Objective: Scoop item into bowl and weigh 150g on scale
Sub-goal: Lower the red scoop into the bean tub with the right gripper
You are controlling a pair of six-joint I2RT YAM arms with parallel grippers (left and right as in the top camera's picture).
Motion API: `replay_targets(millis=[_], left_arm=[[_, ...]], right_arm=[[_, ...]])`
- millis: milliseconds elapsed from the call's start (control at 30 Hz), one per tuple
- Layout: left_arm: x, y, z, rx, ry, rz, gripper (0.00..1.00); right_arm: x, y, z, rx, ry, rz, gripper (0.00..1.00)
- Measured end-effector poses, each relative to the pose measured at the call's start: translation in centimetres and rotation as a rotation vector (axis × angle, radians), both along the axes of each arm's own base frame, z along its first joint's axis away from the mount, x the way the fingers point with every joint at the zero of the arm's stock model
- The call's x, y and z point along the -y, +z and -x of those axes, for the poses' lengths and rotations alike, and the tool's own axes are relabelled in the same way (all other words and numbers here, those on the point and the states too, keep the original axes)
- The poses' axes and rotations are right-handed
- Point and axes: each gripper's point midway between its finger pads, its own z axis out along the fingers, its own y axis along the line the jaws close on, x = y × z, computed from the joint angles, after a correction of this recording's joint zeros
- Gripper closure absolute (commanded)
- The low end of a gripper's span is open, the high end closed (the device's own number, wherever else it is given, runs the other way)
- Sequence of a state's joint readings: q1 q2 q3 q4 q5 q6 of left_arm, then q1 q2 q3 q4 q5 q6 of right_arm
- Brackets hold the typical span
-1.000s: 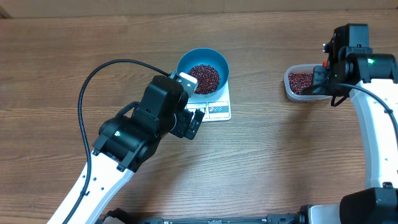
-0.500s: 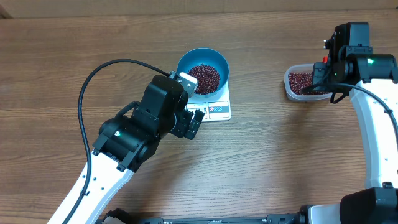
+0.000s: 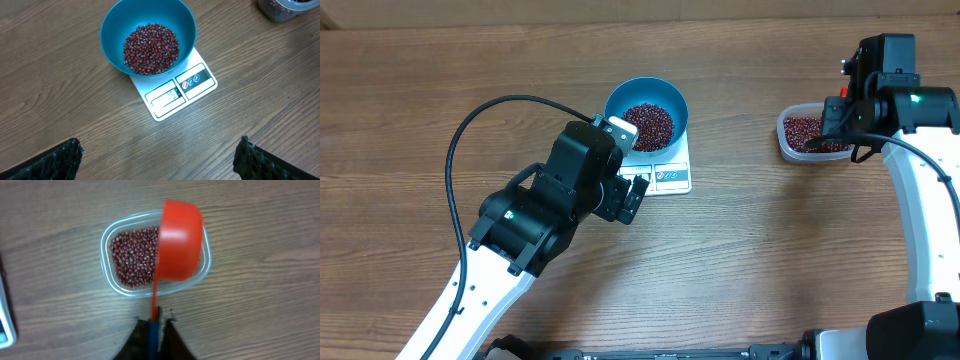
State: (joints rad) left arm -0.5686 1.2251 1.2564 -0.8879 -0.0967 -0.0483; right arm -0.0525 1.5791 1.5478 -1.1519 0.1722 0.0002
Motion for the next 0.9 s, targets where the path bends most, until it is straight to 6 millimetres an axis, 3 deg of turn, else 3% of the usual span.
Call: replay_targets(millis=[100,133,167,233,300,333,400,500,567,633,700,767,800,900], left_arm=[[0.0,0.0,0.0,0.0,0.0,0.0,0.0],[0.0,0.0,0.0,0.0,0.0,0.0,0.01],[0.0,0.0,0.0,0.0,0.0,0.0,0.0],[0.0,0.0,0.0,0.0,0.0,0.0,0.0],[0.0,0.0,0.0,0.0,0.0,0.0,0.0],[0.0,0.0,0.0,0.0,0.0,0.0,0.0],[0.0,0.0,0.0,0.0,0.0,0.0,0.01],[0.0,0.0,0.0,0.0,0.0,0.0,0.0],[0.0,0.0,0.0,0.0,0.0,0.0,0.01],[0.0,0.0,0.0,0.0,0.0,0.0,0.0],[0.0,0.0,0.0,0.0,0.0,0.0,0.0],[0.0,0.0,0.0,0.0,0.0,0.0,0.0],[0.0,0.0,0.0,0.0,0.0,0.0,0.0],[0.0,0.0,0.0,0.0,0.0,0.0,0.0]], right_arm=[[0.01,0.06,-0.13,0.006,0.0,0.0,0.97],[0.02,0.09,-0.17,0.008,0.0,0.001,0.89],[0.0,0.09,-0.19,0.01,-0.004,-0.002,0.88],[0.02,0.1,-0.2,0.009,0.002,0.002,0.97],[0.02,0.13,-0.26,0.012,-0.001,0.0,0.95],[0.03,0.13,-0.27,0.012,0.0,0.001,0.89],[0.03,0.15,-0.31,0.014,0.001,0.002,0.96],[0.02,0.16,-0.33,0.015,0.0,0.001,0.96],[0.01,0.17,-0.35,0.017,-0.005,-0.002,0.87],[0.02,0.19,-0.4,0.018,0.0,0.001,0.96],[0.03,0.28,-0.58,0.026,-0.001,0.001,0.96],[0.05,0.37,-0.74,0.034,0.001,0.003,0.86],[0.04,0.38,-0.77,0.035,-0.002,0.001,0.96],[0.06,0.41,-0.82,0.038,-0.001,0.003,0.96]])
